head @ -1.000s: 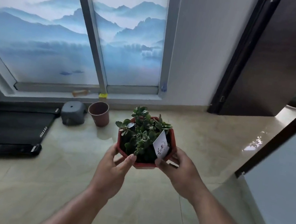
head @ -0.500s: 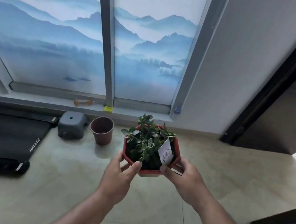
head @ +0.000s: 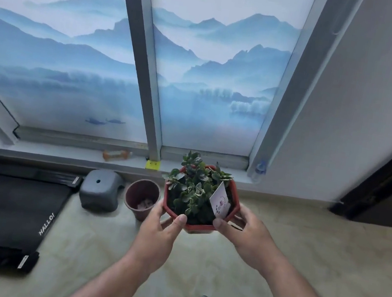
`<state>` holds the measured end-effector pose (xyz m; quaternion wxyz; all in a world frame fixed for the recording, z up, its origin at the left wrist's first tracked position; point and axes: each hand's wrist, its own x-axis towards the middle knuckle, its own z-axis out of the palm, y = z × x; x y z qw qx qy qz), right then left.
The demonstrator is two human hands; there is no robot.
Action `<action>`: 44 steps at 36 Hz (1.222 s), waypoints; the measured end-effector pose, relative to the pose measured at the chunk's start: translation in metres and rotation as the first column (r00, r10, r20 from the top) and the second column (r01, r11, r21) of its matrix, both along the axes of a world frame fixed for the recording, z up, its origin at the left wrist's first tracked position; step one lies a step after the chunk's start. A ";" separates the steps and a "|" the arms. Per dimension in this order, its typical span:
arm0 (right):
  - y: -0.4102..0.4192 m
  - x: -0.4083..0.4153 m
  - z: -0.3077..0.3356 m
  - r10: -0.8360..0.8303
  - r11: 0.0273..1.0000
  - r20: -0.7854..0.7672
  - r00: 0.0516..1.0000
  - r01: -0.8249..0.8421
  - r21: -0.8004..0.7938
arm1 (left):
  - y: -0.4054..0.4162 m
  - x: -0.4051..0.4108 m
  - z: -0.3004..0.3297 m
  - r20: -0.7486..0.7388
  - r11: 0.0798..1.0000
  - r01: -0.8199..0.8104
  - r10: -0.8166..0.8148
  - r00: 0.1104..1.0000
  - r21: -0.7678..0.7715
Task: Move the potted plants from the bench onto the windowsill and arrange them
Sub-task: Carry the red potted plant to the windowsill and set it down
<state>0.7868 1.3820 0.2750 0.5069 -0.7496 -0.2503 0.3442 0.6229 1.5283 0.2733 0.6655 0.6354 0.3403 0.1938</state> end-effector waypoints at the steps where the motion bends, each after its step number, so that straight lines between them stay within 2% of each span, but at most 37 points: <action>1: 0.010 0.010 0.001 0.014 1.000 0.005 1.000 -0.014 -0.007 | 0.008 0.008 0.001 -0.010 1.000 -0.015 0.015 1.000 -0.003; 6: 0.072 0.083 -0.012 0.032 0.998 -0.014 0.999 -0.032 -0.044 | 0.067 0.075 -0.010 -0.071 0.999 -0.051 0.049 0.996 -0.019; 12: 0.137 0.132 -0.014 0.069 0.993 -0.015 0.997 -0.070 -0.095 | 0.123 0.121 -0.022 -0.085 0.995 -0.096 0.093 0.992 -0.034; 26: 0.309 0.211 -0.062 0.046 0.967 -0.025 0.999 -0.051 -0.249 | 0.303 0.204 -0.082 -0.127 0.986 -0.028 0.007 0.992 -0.163; 32: 0.373 0.242 -0.100 0.016 0.957 -0.062 0.998 -0.034 -0.288 | 0.374 0.233 -0.111 -0.186 0.983 0.010 -0.044 0.982 -0.181; 37: 0.411 0.264 -0.135 0.023 0.947 -0.095 0.995 -0.052 -0.318 | 0.413 0.255 -0.151 -0.244 0.969 -0.044 -0.017 0.970 -0.243; 44: 0.466 0.318 -0.234 0.089 0.934 -0.146 0.985 -0.134 -0.331 | 0.463 0.305 -0.241 -0.259 0.951 -0.107 0.030 0.965 -0.290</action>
